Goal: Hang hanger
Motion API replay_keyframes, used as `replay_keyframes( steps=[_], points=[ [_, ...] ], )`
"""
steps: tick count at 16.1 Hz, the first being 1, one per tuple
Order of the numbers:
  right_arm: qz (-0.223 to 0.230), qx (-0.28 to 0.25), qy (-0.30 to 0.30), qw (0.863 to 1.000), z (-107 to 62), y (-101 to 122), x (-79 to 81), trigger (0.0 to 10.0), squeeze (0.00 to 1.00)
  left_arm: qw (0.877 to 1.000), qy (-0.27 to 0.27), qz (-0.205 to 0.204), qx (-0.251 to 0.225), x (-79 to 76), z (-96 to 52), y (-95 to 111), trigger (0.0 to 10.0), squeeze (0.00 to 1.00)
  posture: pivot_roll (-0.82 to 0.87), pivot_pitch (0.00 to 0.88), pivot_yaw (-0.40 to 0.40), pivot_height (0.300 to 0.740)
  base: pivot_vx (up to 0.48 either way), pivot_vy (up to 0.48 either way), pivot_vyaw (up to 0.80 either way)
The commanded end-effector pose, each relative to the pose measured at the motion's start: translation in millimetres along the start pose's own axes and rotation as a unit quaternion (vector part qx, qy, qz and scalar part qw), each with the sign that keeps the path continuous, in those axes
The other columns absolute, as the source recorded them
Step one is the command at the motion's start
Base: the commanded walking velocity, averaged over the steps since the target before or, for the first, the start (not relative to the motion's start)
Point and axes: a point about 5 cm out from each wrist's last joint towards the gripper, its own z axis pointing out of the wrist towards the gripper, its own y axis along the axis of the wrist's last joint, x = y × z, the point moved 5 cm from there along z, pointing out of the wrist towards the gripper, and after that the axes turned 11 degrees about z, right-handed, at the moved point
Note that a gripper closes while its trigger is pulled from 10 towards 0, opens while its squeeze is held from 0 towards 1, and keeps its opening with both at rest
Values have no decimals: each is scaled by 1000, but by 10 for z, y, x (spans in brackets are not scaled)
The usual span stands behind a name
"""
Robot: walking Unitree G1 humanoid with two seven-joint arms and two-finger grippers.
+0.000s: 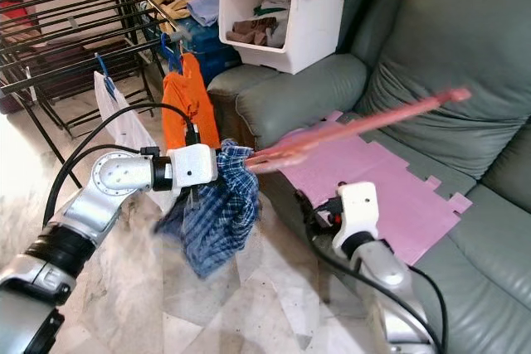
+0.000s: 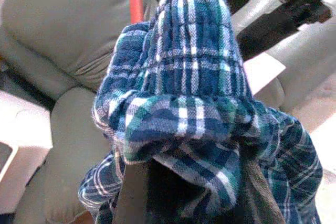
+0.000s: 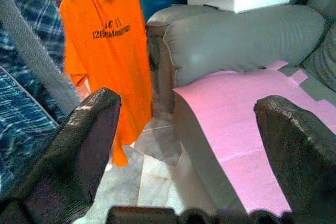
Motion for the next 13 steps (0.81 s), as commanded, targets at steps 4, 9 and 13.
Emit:
replay_keyframes(
  steps=[4,9,13],
  points=[
    [-5,3,26,1000,60,35,-9,10000,0,998,-23,44,-40,85,17,139,10000,0,-54,14,86,740,0,0,0],
    [-16,20,80,996,116,24,61,10000,0,990,-34,55,-125,36,99,441,10000,0,-50,20,80,740,0,0,0],
    [2,50,158,986,92,-55,273,10000,0,986,-41,61,-148,-30,169,534,10000,0,-46,22,76,740,0,0,0]
  ],
)
